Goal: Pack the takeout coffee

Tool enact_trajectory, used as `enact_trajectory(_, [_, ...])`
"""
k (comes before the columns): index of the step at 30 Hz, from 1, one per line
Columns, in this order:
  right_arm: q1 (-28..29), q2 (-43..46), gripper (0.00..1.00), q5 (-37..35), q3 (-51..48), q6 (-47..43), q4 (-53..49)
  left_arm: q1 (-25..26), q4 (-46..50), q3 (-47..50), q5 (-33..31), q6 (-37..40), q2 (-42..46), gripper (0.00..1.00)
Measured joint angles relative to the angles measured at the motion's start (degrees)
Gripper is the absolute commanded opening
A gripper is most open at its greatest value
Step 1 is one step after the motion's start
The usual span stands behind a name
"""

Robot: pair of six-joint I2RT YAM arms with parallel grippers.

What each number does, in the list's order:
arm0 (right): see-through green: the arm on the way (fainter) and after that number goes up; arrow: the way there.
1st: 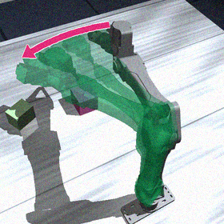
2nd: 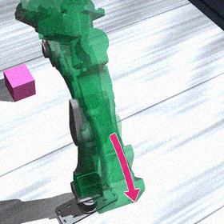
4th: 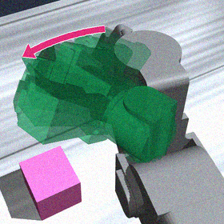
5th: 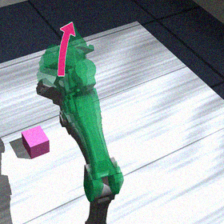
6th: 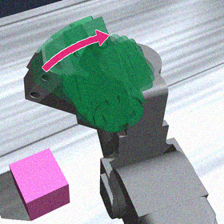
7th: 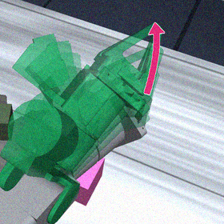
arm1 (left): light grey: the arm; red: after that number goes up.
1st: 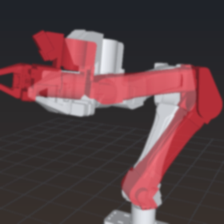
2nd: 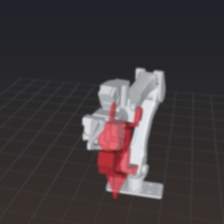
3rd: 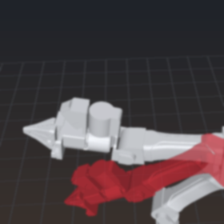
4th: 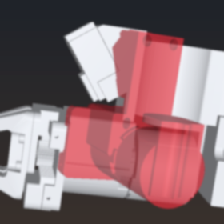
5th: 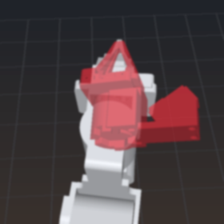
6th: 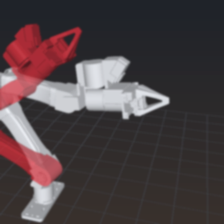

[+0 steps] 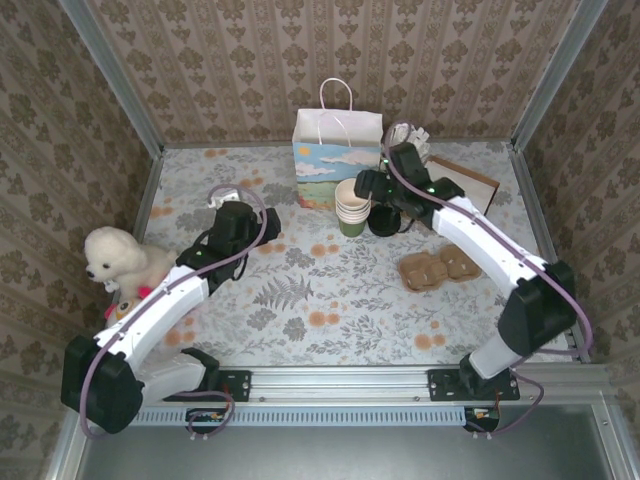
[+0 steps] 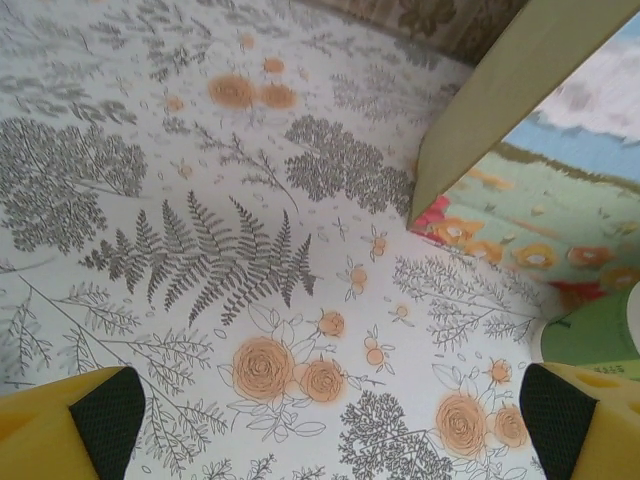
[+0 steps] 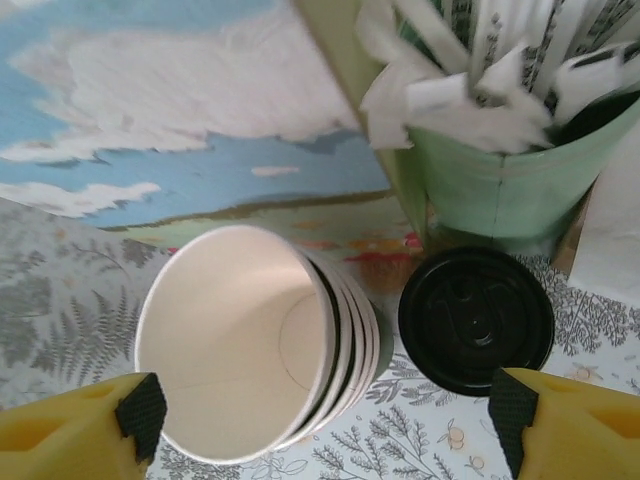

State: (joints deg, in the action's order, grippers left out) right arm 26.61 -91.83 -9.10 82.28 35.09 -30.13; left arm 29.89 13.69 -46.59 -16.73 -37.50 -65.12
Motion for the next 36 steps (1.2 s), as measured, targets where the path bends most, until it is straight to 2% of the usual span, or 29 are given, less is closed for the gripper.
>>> enact_trajectory(8, [2.2, -10.6, 0.52, -5.9, 11.9, -0.9, -10.5, -2.7, 0.0, 0.0, 5.5, -0.3, -4.3, 1.0])
enact_trajectory(12, [2.6, -13.8, 0.45, -6.8, 15.7, -2.0, -13.9, -3.0, 0.0, -0.1, 6.6, -0.4, -5.4, 1.0])
enact_trajectory(21, [2.8, -17.5, 0.18, -7.0, 19.9, -3.9, -17.0, -5.2, -0.2, -0.1, 7.6, -0.5, -6.4, 1.0])
enact_trajectory(31, [3.0, -17.6, 0.0, -7.0, 21.0, -5.0, -18.0, -5.7, -0.1, -0.4, 7.9, -0.5, -6.4, 1.0])
enact_trajectory(36, [3.2, -17.6, 0.0, -7.1, 21.1, -5.2, -17.9, -6.1, 0.0, -0.4, 8.0, -0.5, -6.4, 1.0])
